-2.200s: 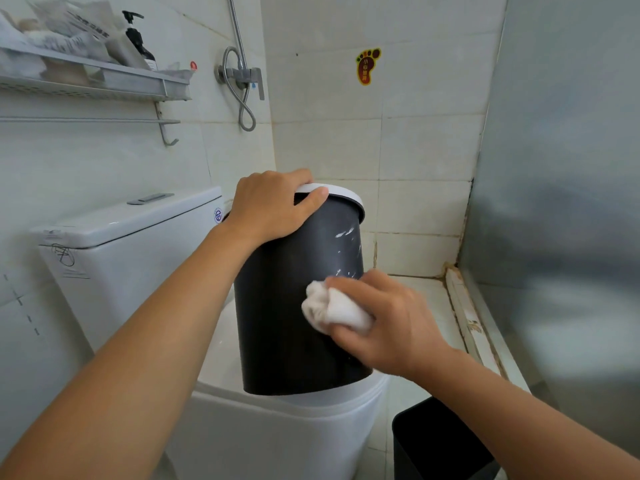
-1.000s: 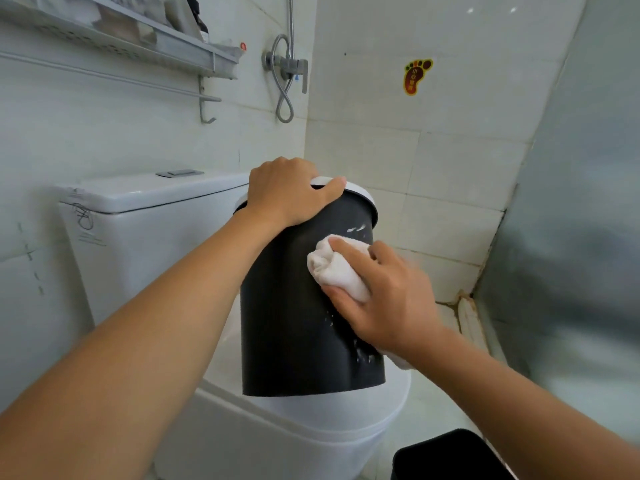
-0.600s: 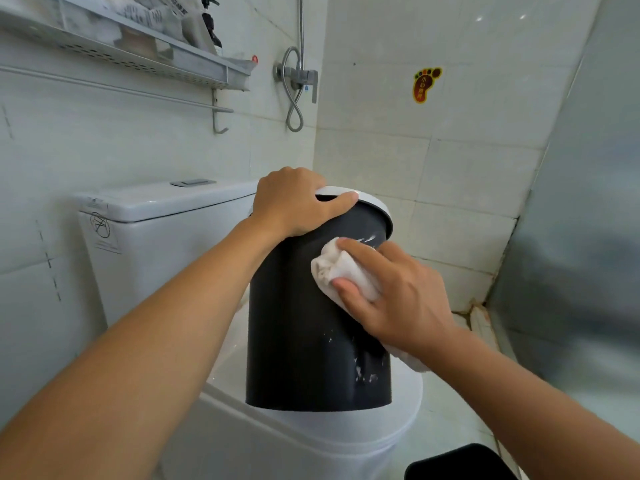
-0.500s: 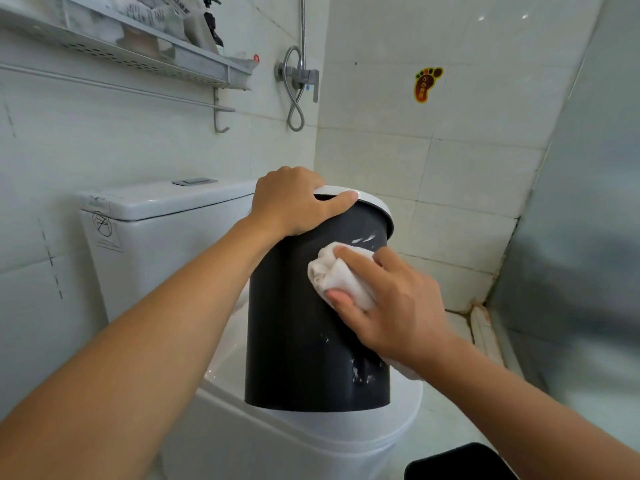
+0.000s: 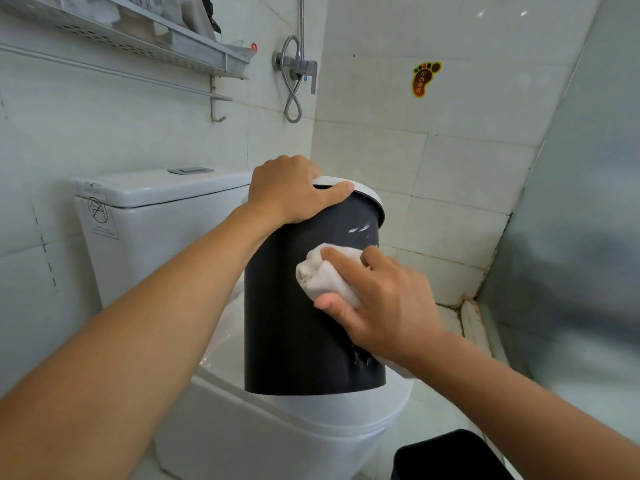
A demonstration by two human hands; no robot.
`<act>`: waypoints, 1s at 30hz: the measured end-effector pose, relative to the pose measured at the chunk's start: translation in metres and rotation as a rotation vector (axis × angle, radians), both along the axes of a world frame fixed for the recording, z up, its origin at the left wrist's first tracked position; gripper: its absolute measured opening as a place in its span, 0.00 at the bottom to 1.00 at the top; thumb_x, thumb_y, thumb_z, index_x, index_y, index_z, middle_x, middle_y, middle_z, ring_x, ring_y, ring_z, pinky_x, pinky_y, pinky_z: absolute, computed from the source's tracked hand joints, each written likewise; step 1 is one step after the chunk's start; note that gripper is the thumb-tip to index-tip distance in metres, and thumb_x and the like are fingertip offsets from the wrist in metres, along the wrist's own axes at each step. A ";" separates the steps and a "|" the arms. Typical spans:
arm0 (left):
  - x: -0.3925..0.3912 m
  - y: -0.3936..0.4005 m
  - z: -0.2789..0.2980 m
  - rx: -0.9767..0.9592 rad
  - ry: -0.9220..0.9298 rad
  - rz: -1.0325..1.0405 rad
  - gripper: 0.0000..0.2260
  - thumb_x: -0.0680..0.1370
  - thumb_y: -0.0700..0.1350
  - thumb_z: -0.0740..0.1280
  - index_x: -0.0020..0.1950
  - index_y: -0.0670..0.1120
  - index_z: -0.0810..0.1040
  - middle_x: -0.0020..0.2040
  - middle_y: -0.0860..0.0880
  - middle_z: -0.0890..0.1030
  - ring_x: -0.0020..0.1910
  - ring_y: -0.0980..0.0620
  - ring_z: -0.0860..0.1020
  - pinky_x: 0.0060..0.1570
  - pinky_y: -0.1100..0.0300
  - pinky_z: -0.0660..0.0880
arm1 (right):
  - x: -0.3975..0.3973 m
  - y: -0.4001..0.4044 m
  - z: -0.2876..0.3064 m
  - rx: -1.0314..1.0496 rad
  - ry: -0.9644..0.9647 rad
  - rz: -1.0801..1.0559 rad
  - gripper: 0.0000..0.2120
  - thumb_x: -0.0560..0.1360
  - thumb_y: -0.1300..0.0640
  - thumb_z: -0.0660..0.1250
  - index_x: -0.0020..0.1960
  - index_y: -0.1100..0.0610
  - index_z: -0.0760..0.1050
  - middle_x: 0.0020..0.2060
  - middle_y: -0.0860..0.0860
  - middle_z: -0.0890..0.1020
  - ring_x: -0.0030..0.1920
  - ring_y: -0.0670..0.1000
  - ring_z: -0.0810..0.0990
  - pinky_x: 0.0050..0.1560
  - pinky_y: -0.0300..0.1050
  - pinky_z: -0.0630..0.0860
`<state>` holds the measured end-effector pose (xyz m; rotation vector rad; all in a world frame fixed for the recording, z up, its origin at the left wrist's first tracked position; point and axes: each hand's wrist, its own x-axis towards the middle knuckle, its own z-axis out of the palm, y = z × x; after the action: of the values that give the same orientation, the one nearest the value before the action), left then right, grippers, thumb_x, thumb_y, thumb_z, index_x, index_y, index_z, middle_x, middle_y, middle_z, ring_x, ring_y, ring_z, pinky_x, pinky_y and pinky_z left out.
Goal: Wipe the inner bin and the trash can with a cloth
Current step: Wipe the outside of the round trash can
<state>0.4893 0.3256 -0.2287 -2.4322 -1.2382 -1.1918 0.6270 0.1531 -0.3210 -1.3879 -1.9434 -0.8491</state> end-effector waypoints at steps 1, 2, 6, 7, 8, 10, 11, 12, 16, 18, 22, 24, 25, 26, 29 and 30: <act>0.000 0.001 0.000 -0.009 -0.001 0.008 0.32 0.75 0.74 0.62 0.31 0.47 0.61 0.28 0.50 0.69 0.29 0.47 0.68 0.33 0.55 0.64 | -0.002 -0.006 -0.007 -0.019 -0.024 0.033 0.31 0.80 0.27 0.52 0.67 0.46 0.79 0.40 0.50 0.75 0.35 0.54 0.76 0.30 0.44 0.68; 0.000 0.001 0.001 -0.017 -0.001 0.011 0.32 0.75 0.74 0.62 0.30 0.47 0.61 0.28 0.50 0.69 0.29 0.47 0.68 0.33 0.55 0.63 | -0.003 -0.012 -0.014 -0.038 -0.054 0.076 0.29 0.81 0.28 0.55 0.66 0.47 0.80 0.40 0.50 0.75 0.36 0.55 0.76 0.31 0.45 0.70; 0.004 -0.003 0.002 0.001 0.015 -0.018 0.32 0.74 0.74 0.62 0.30 0.47 0.61 0.28 0.50 0.68 0.29 0.48 0.67 0.32 0.56 0.61 | 0.001 -0.020 -0.024 -0.029 -0.165 0.184 0.24 0.79 0.31 0.63 0.63 0.47 0.81 0.38 0.50 0.75 0.35 0.55 0.76 0.31 0.47 0.73; 0.006 -0.005 0.003 0.002 0.019 -0.025 0.32 0.73 0.75 0.62 0.30 0.47 0.60 0.27 0.50 0.68 0.29 0.48 0.67 0.32 0.56 0.61 | 0.004 -0.017 -0.019 -0.009 -0.166 0.176 0.24 0.79 0.31 0.64 0.63 0.47 0.81 0.38 0.50 0.75 0.35 0.56 0.77 0.31 0.47 0.73; 0.008 -0.006 0.003 0.000 0.019 -0.032 0.32 0.72 0.76 0.61 0.30 0.47 0.59 0.27 0.51 0.67 0.29 0.48 0.67 0.32 0.55 0.60 | 0.006 -0.012 -0.012 0.012 -0.142 0.152 0.24 0.78 0.31 0.64 0.64 0.46 0.81 0.38 0.50 0.75 0.35 0.56 0.77 0.31 0.46 0.72; 0.009 -0.008 0.004 -0.003 0.017 -0.045 0.32 0.70 0.76 0.60 0.30 0.47 0.59 0.27 0.51 0.66 0.28 0.47 0.66 0.32 0.55 0.60 | 0.008 -0.002 0.002 0.066 -0.053 0.068 0.23 0.78 0.31 0.64 0.64 0.44 0.82 0.38 0.49 0.75 0.35 0.55 0.78 0.31 0.44 0.69; 0.009 -0.008 0.004 -0.004 0.020 -0.050 0.32 0.70 0.76 0.60 0.30 0.47 0.59 0.26 0.51 0.66 0.28 0.47 0.66 0.32 0.55 0.61 | 0.009 0.003 0.008 0.090 -0.013 0.025 0.23 0.78 0.31 0.63 0.64 0.44 0.82 0.39 0.49 0.76 0.35 0.54 0.77 0.30 0.43 0.68; 0.008 -0.008 0.004 -0.006 0.021 -0.055 0.32 0.70 0.76 0.60 0.30 0.47 0.59 0.26 0.51 0.65 0.28 0.48 0.65 0.32 0.55 0.61 | 0.009 0.006 0.011 0.104 0.022 -0.007 0.23 0.78 0.31 0.63 0.63 0.44 0.82 0.39 0.48 0.76 0.35 0.53 0.77 0.30 0.43 0.68; 0.006 -0.007 0.003 -0.024 -0.001 -0.060 0.32 0.69 0.76 0.59 0.30 0.47 0.58 0.26 0.51 0.64 0.28 0.48 0.64 0.33 0.54 0.60 | 0.005 0.001 -0.003 0.108 -0.007 0.039 0.23 0.79 0.33 0.64 0.62 0.47 0.83 0.38 0.49 0.75 0.35 0.54 0.76 0.31 0.45 0.70; 0.004 -0.005 0.003 -0.032 -0.002 -0.055 0.32 0.70 0.76 0.61 0.30 0.48 0.58 0.27 0.51 0.64 0.29 0.48 0.65 0.33 0.55 0.60 | 0.006 -0.014 -0.020 0.032 -0.141 0.186 0.24 0.79 0.33 0.65 0.64 0.48 0.82 0.39 0.51 0.76 0.37 0.56 0.77 0.33 0.48 0.73; 0.002 -0.005 0.002 -0.020 0.003 -0.063 0.32 0.73 0.74 0.63 0.30 0.48 0.59 0.27 0.51 0.65 0.29 0.48 0.65 0.33 0.56 0.61 | 0.013 -0.022 -0.031 -0.041 -0.249 0.287 0.26 0.78 0.32 0.66 0.65 0.49 0.82 0.39 0.51 0.76 0.37 0.56 0.77 0.35 0.50 0.74; 0.003 -0.007 0.002 -0.017 -0.010 -0.084 0.32 0.70 0.75 0.61 0.30 0.48 0.58 0.27 0.50 0.65 0.29 0.47 0.65 0.34 0.54 0.61 | 0.015 -0.008 -0.011 0.019 -0.154 0.194 0.26 0.79 0.31 0.63 0.67 0.47 0.81 0.39 0.51 0.78 0.37 0.57 0.79 0.34 0.47 0.74; 0.003 -0.007 0.002 -0.017 -0.014 -0.093 0.32 0.69 0.75 0.61 0.30 0.47 0.58 0.27 0.50 0.65 0.29 0.47 0.65 0.34 0.54 0.62 | 0.015 0.001 0.003 0.060 -0.071 0.131 0.26 0.79 0.31 0.62 0.66 0.45 0.81 0.39 0.50 0.78 0.36 0.56 0.79 0.33 0.46 0.73; 0.002 -0.008 0.002 -0.016 -0.013 -0.101 0.32 0.69 0.76 0.60 0.30 0.47 0.59 0.27 0.50 0.65 0.29 0.48 0.66 0.34 0.54 0.62 | 0.015 0.010 0.016 0.095 0.007 0.067 0.26 0.78 0.30 0.60 0.66 0.44 0.81 0.39 0.49 0.77 0.35 0.55 0.79 0.31 0.46 0.73; -0.004 -0.006 0.001 -0.032 -0.013 -0.114 0.32 0.70 0.75 0.61 0.29 0.47 0.61 0.26 0.52 0.66 0.28 0.49 0.66 0.32 0.55 0.63 | 0.014 0.028 0.036 0.109 0.143 -0.053 0.24 0.77 0.30 0.60 0.65 0.41 0.80 0.38 0.47 0.77 0.35 0.53 0.78 0.31 0.49 0.77; -0.006 -0.004 0.001 -0.034 -0.017 -0.109 0.32 0.70 0.75 0.61 0.29 0.47 0.60 0.26 0.52 0.65 0.28 0.49 0.66 0.32 0.55 0.62 | 0.012 0.029 0.034 0.102 0.148 -0.056 0.24 0.77 0.30 0.60 0.65 0.41 0.80 0.38 0.47 0.76 0.35 0.53 0.78 0.32 0.49 0.77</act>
<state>0.4830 0.3214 -0.2281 -2.5491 -1.1532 -1.2308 0.6393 0.1822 -0.2874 -1.4097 -1.7336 -0.8348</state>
